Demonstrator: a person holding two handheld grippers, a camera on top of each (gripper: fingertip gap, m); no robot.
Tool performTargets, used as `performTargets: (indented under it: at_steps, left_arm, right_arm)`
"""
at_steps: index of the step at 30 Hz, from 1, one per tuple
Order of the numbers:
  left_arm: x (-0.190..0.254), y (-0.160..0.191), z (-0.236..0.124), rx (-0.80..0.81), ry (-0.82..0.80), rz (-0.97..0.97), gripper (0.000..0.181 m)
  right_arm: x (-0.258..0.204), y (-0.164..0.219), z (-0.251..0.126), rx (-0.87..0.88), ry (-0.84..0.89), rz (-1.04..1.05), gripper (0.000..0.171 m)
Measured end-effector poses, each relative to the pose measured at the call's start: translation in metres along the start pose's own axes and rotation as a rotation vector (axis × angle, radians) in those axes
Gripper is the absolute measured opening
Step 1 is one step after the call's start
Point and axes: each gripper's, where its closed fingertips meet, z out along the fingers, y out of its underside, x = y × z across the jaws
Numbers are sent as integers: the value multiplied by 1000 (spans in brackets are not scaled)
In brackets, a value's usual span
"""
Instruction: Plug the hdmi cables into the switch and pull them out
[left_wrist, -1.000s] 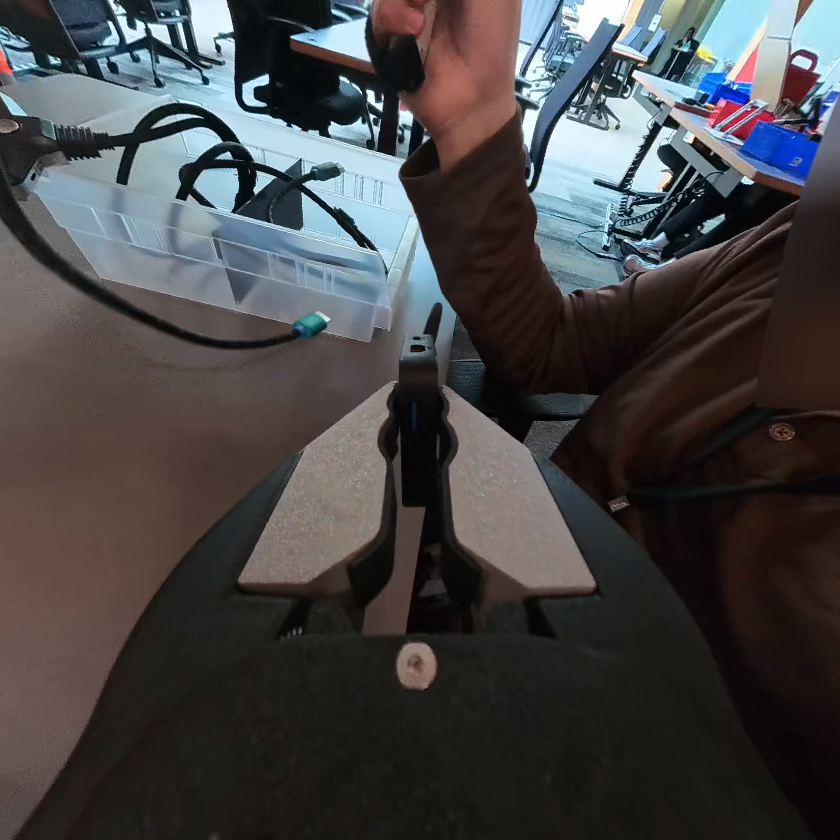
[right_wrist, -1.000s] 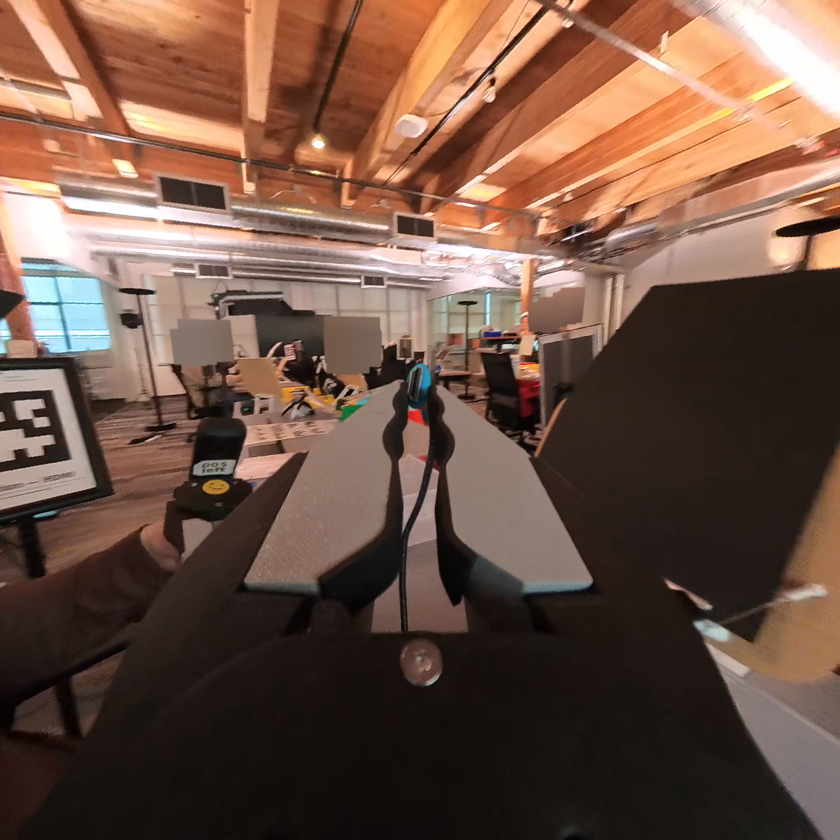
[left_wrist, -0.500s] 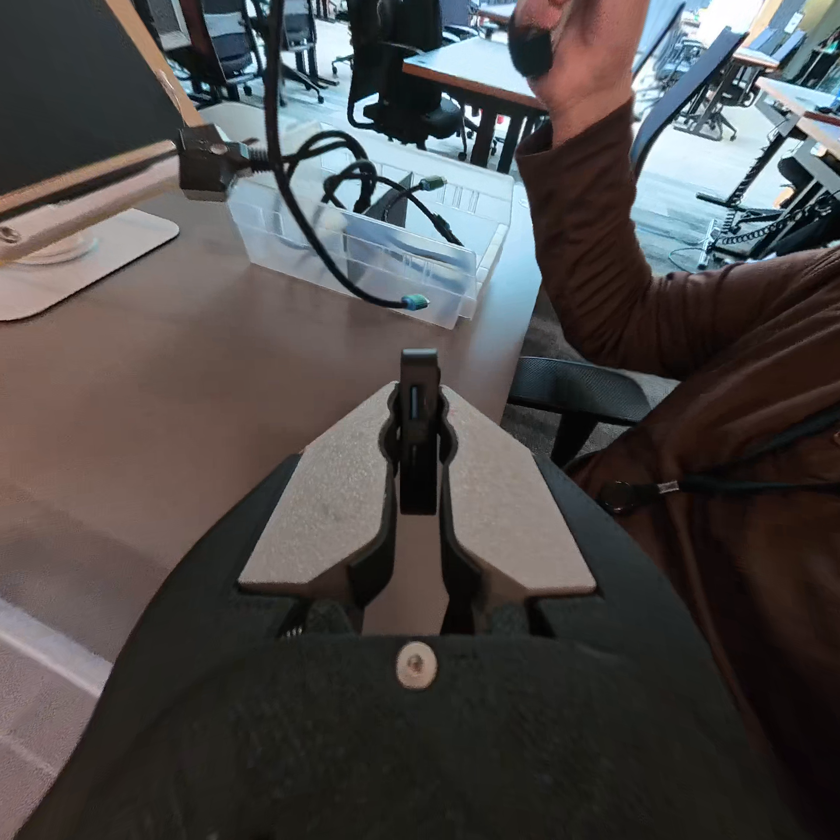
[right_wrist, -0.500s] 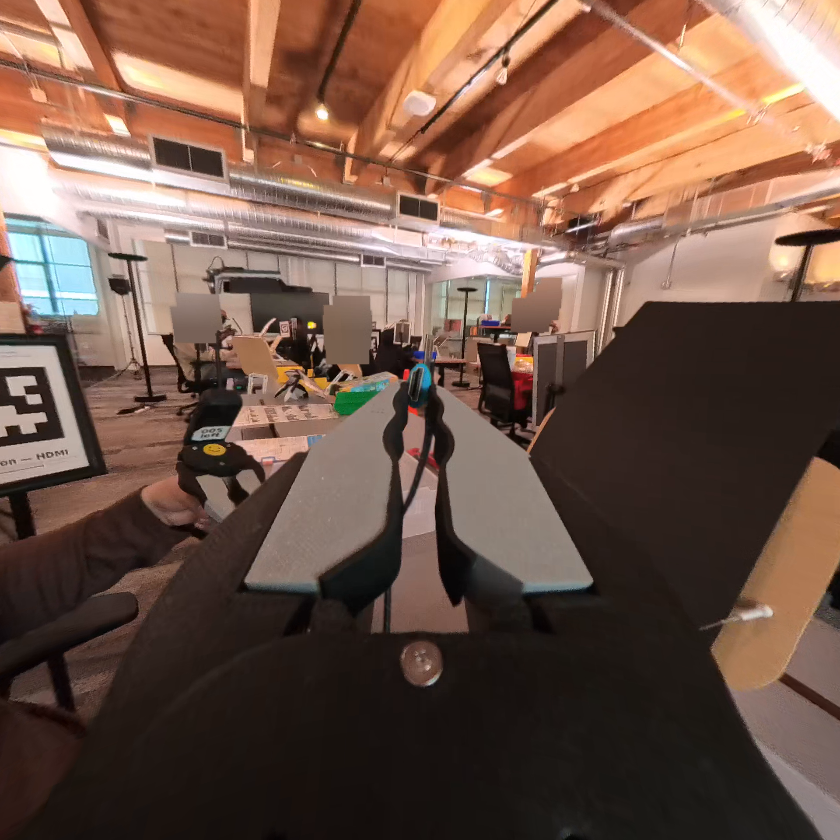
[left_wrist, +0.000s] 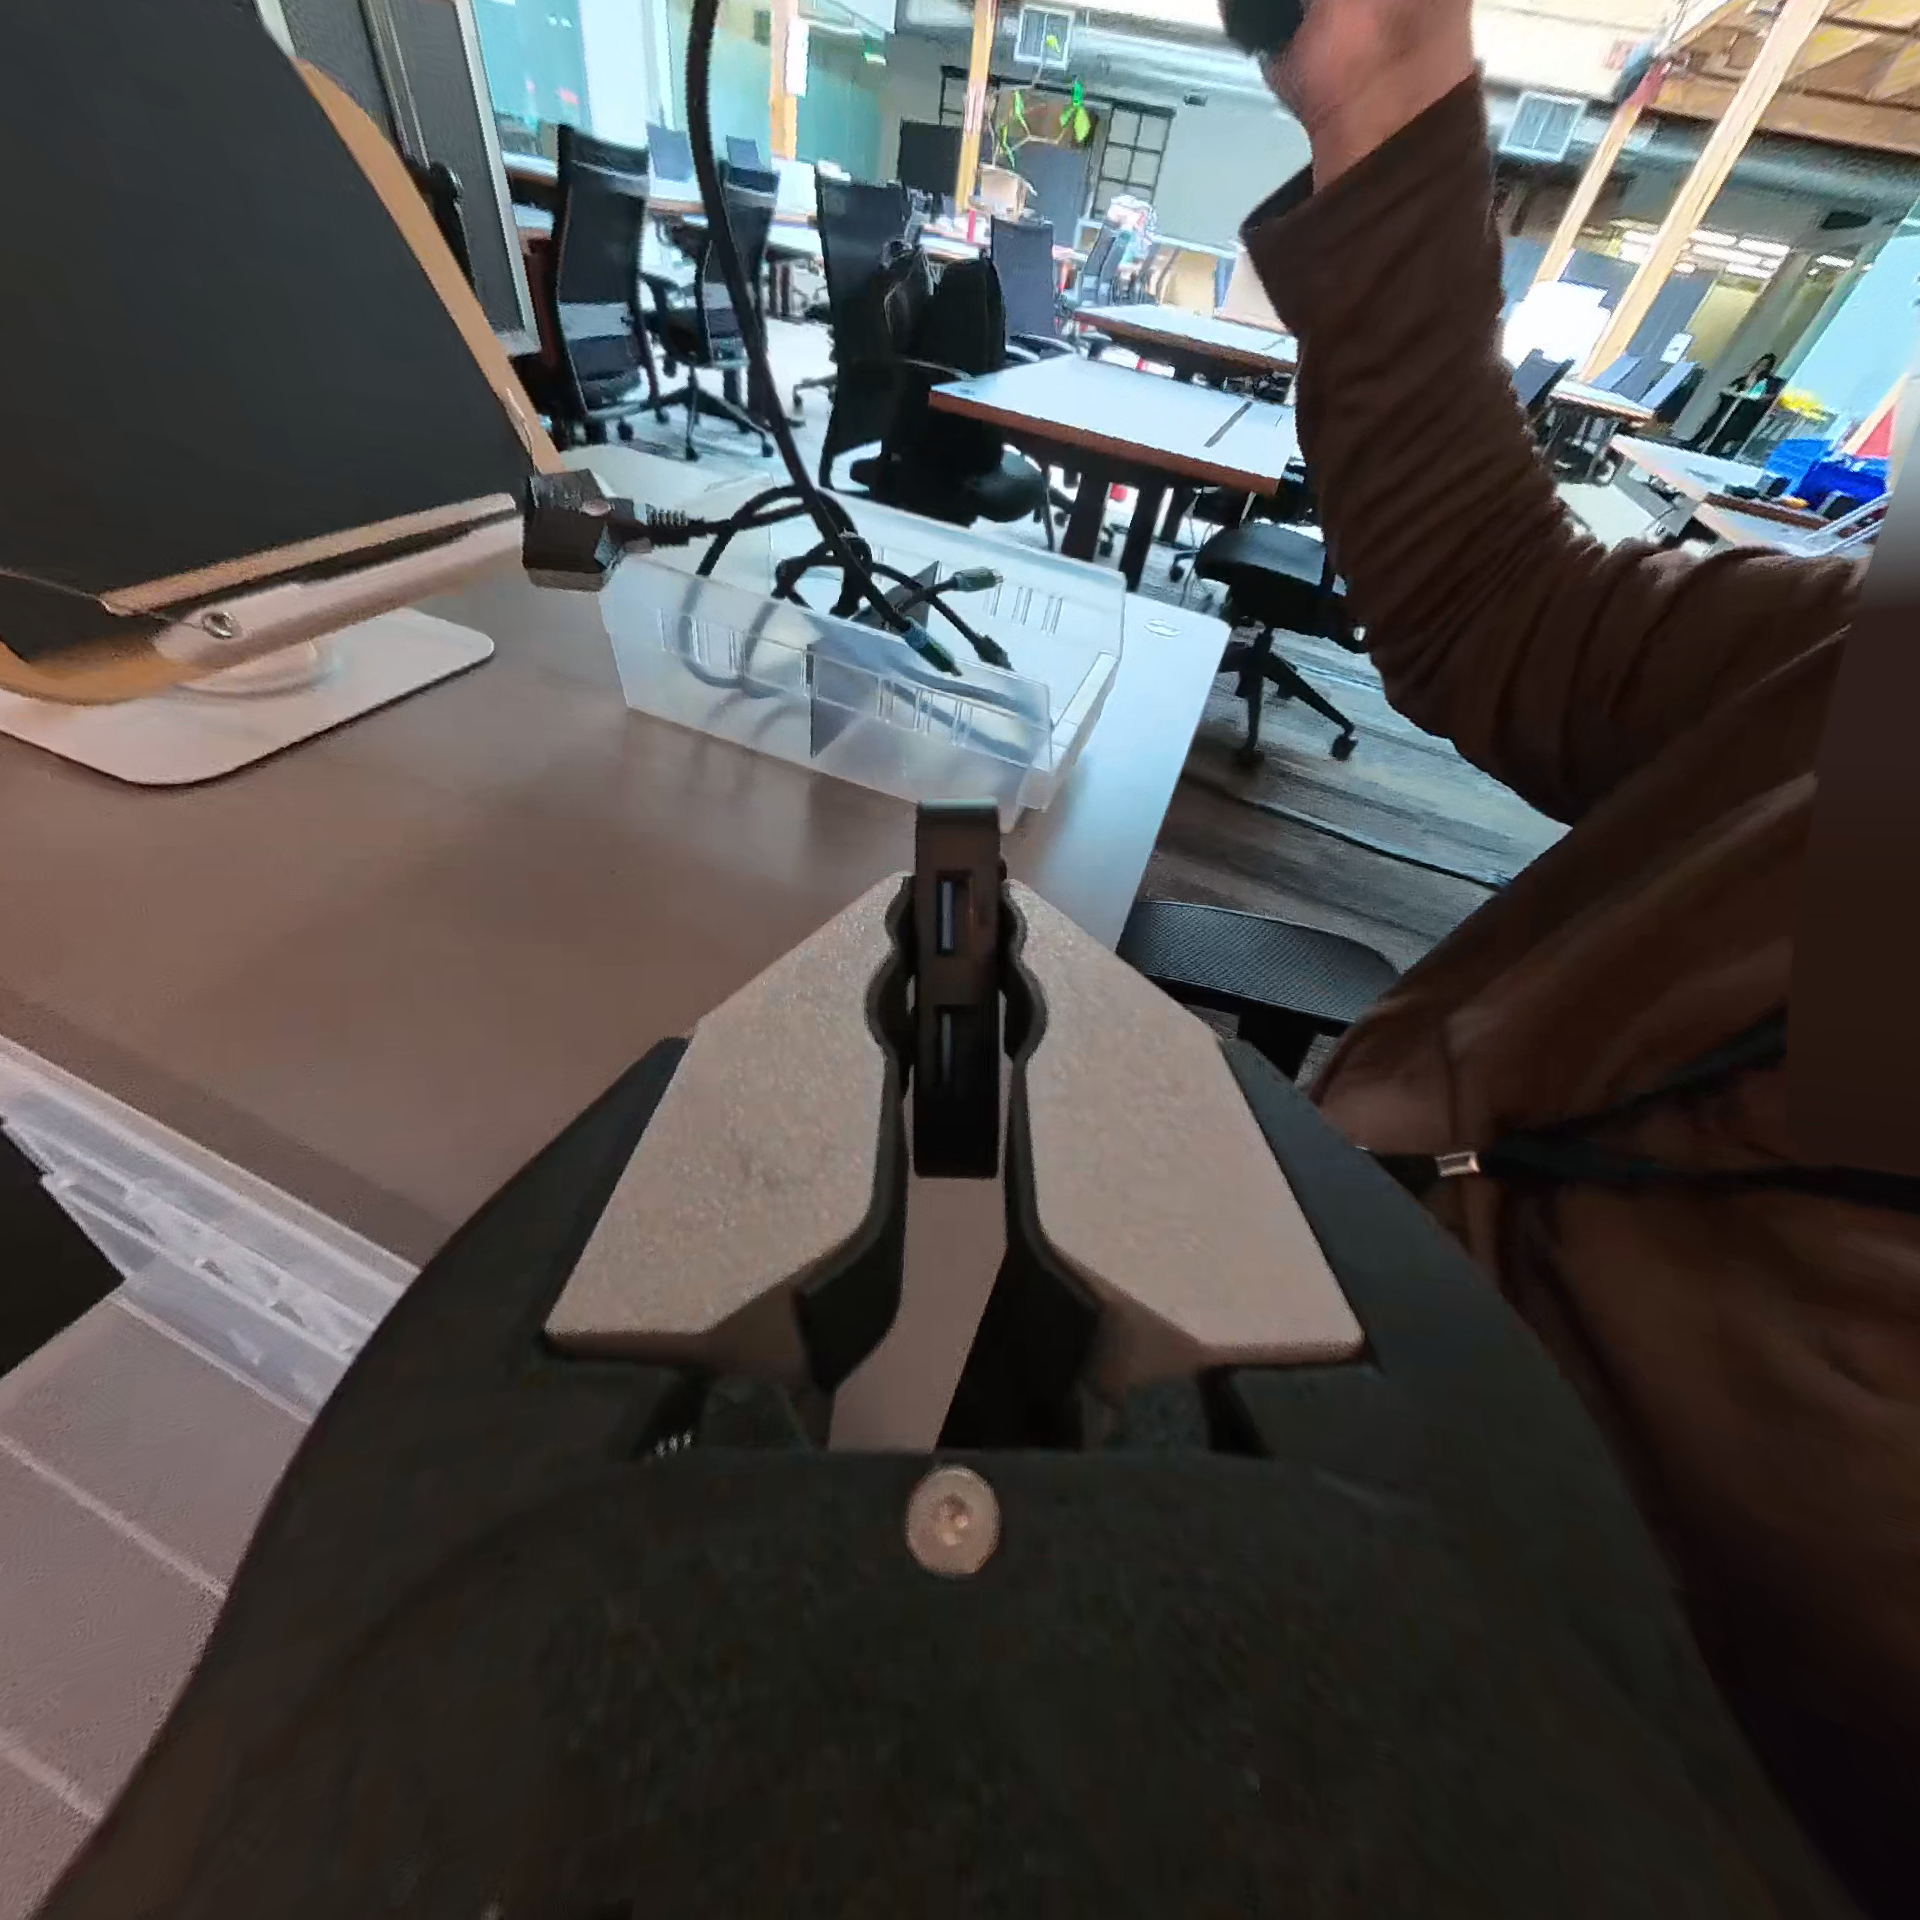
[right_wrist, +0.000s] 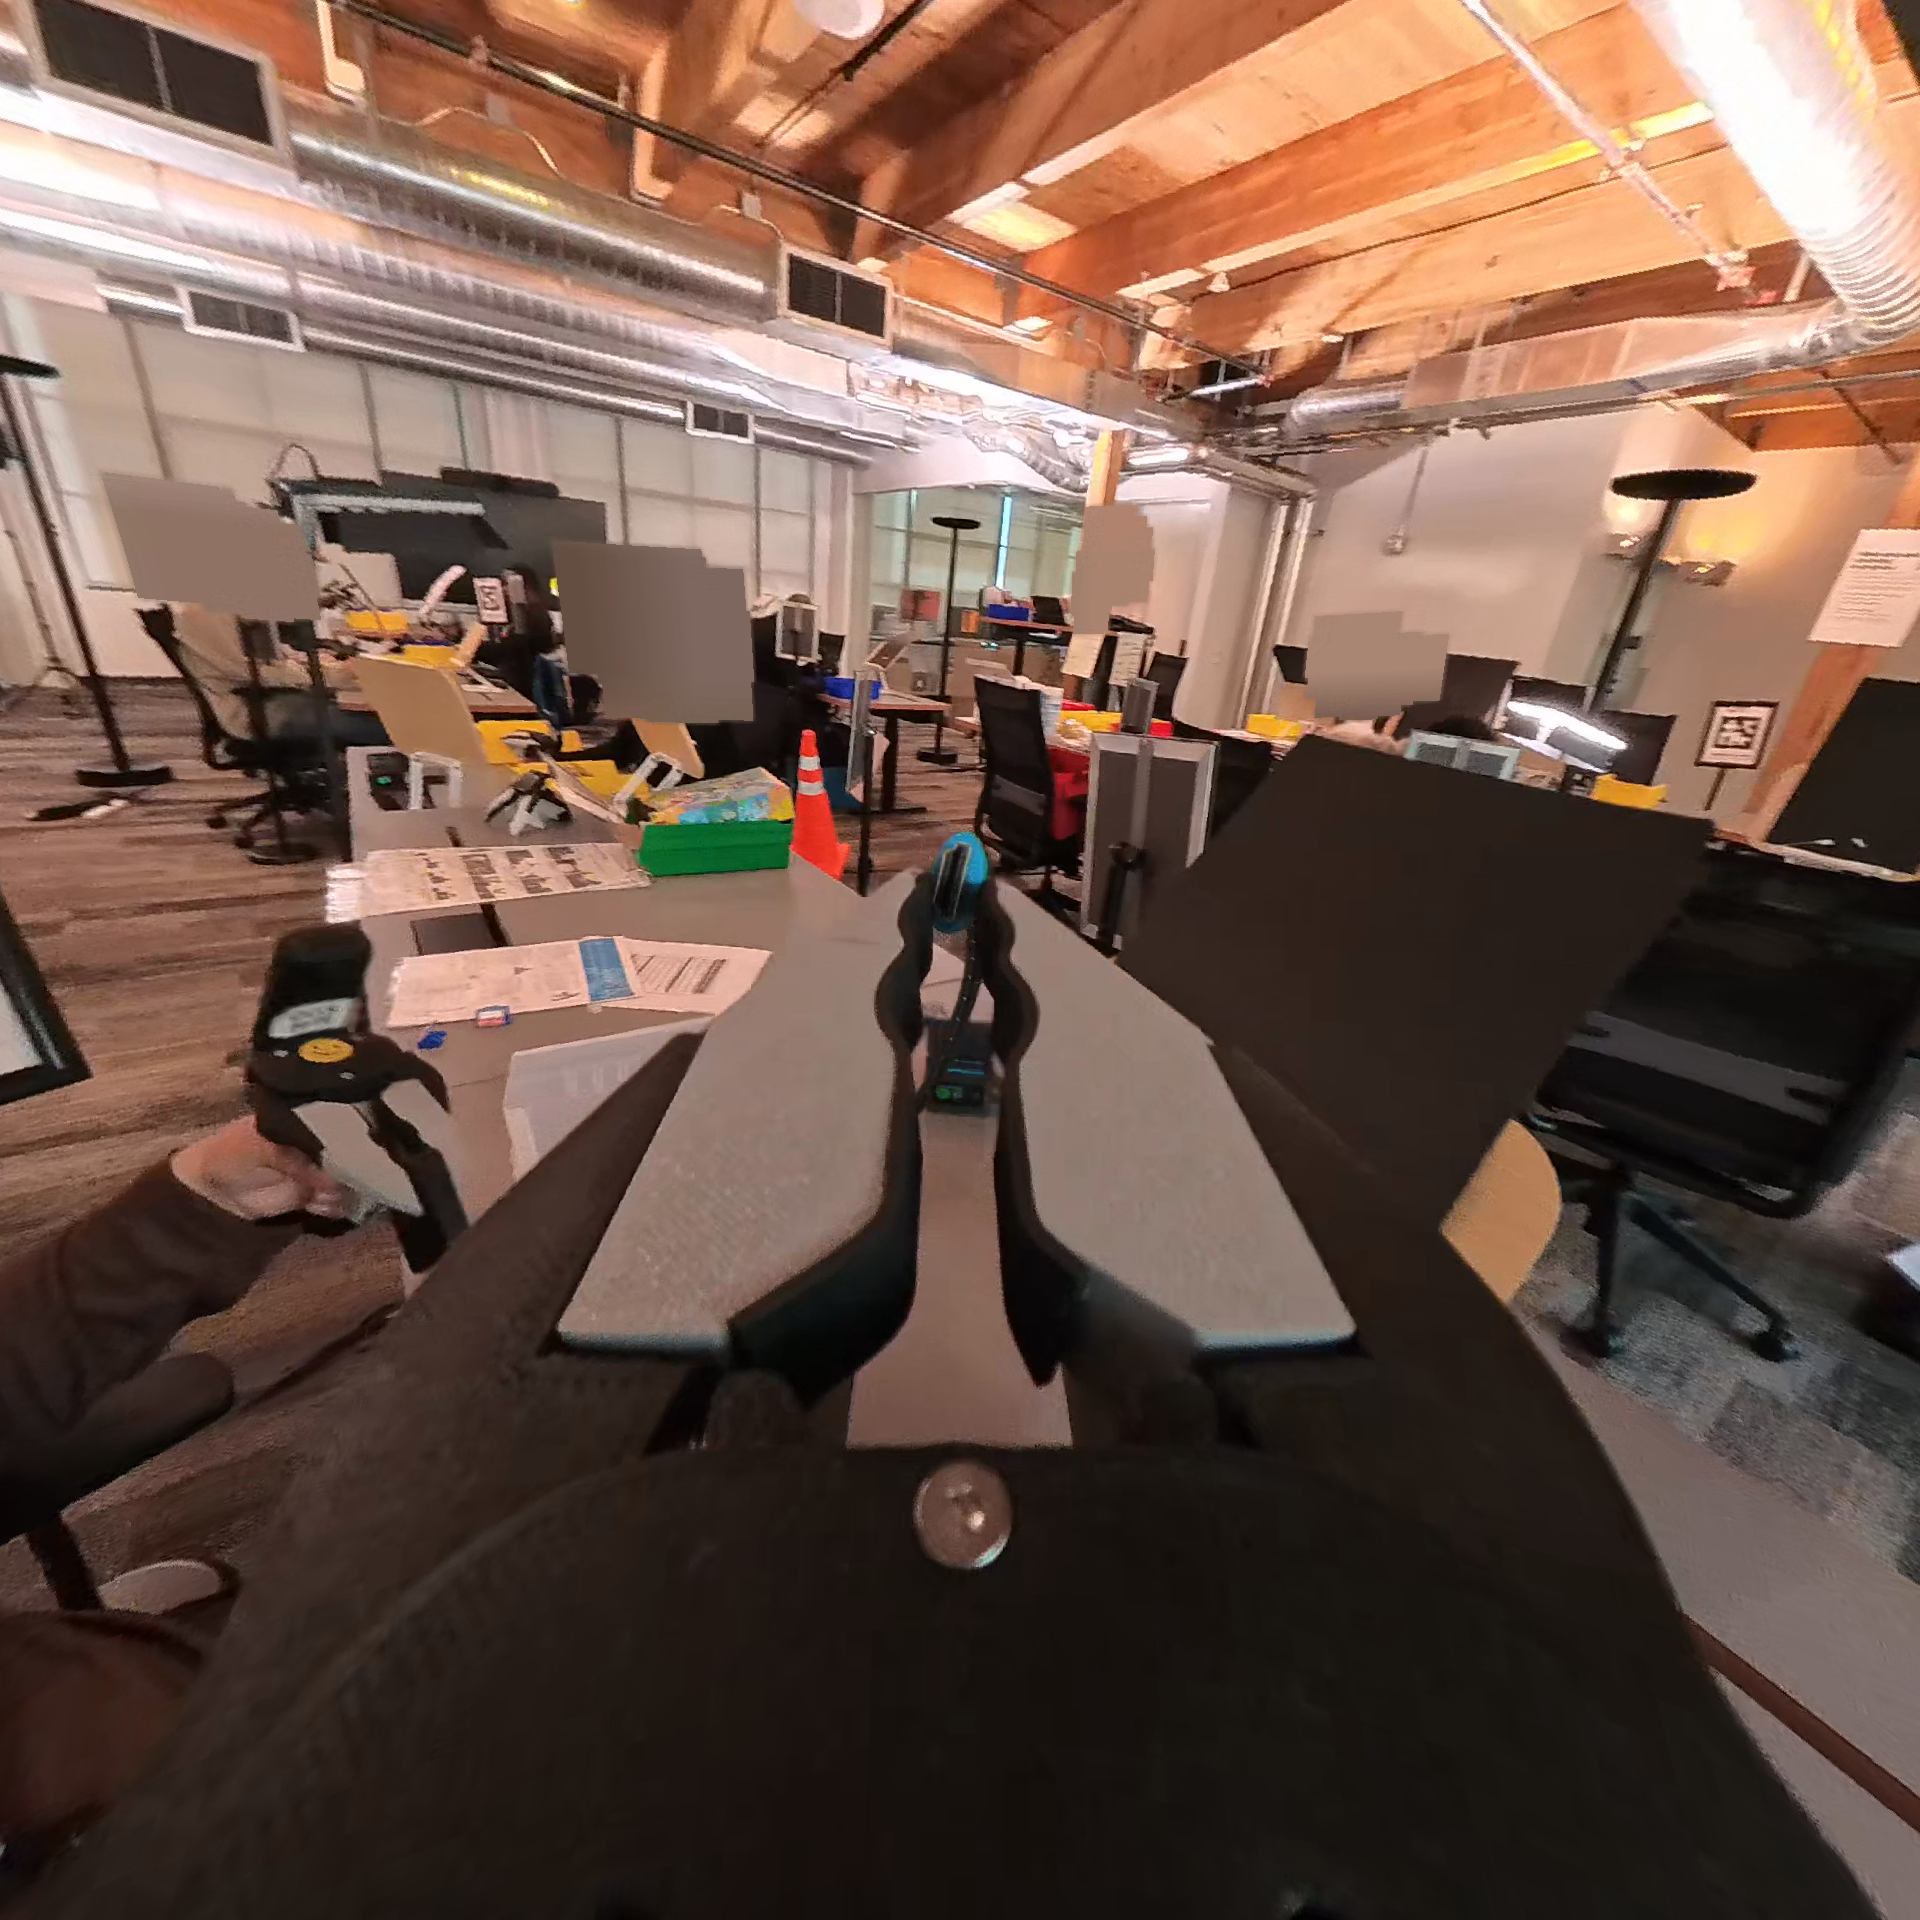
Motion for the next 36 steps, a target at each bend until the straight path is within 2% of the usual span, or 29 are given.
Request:
performTargets:
  at_steps: [5,12,15,20,28,36]
  left_arm:
    - [5,-3,-10,1,-18,16,10]
    - [11,-13,-11,38,9,5,10]
    - [18,-14,-11,36,32,12,10]
    - [16,-9,-16,10,9,29,10]
    - [16,-7,-18,4,16,19,11]
    - [19,-4,-12,-15,17,31,11]
  right_arm:
    - [11,-3,-16,-33,74,-14,5]
    - [8,-56,-12,76,-7,79,5]
    - [10,-62,-8,55,-9,99,5]
    - [16,-34,-19,-47,39,64,5]
    - [36,17,-44,-121,-7,221,5]
    - [31,66,-28,-221,-62,262,5]
